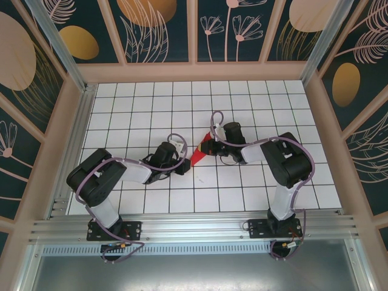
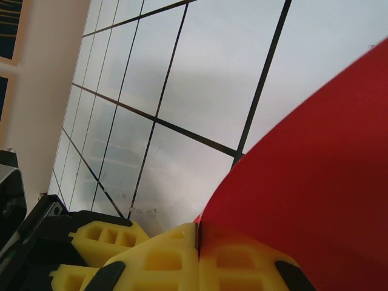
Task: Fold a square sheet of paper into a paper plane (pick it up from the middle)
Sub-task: Fold the wing for the fifth time at the center of the table.
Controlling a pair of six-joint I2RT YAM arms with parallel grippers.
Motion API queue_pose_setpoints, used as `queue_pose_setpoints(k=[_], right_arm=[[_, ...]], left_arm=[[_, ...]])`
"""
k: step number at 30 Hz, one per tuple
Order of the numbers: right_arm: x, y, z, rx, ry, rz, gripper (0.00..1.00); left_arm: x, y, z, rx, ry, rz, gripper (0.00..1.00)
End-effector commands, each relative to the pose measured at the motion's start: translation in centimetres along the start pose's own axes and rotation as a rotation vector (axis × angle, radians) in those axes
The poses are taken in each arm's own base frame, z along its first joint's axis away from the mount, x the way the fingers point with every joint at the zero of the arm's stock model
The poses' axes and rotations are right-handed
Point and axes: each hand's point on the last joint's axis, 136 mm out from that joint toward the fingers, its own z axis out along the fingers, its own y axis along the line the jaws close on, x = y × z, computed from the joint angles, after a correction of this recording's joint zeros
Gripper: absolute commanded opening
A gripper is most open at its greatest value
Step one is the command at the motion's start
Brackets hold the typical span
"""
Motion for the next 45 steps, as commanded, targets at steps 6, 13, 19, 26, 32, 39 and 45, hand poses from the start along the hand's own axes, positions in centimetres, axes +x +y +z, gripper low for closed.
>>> queue_pose_setpoints(k=[6, 13, 19, 26, 32, 39, 45], right_arm=[[-2.8, 1.9, -0.9, -0.046, -0.069, -0.036, 0.06], [-2.8, 2.2, -1.2, -0.049, -0.07, -0.035, 0.06], [-1.9, 1.5, -1.2, -0.012, -0.042, -0.03, 0.08], [-1.1, 0.7, -1.2, 0.047, -0.031, -0.012, 0.09], [-0.1, 0.5, -1.1, 0.106, -0.032, 0.002, 0.1], [0.6, -0.6, -1.4, 0.177, -0.048, 0.024, 0.1], [0.7, -1.4, -1.4, 0.212, -0.053, 0.025, 0.12]], left_arm=[[1.7, 0.2, 0.2, -0.037, 0.062, 0.053, 0.17], [1.3, 0.7, -0.3, -0.112, 0.039, 0.126, 0.11], [0.2, 1.5, -1.1, -0.199, 0.0, 0.211, 0.1], [-0.4, 2.4, -1.3, -0.282, -0.006, 0.263, 0.09], [0.0, 2.8, -0.9, -0.297, 0.003, 0.255, 0.09], [0.4, 3.4, -0.5, -0.321, 0.02, 0.248, 0.09], [0.4, 3.3, -0.5, -0.315, 0.019, 0.247, 0.09]])
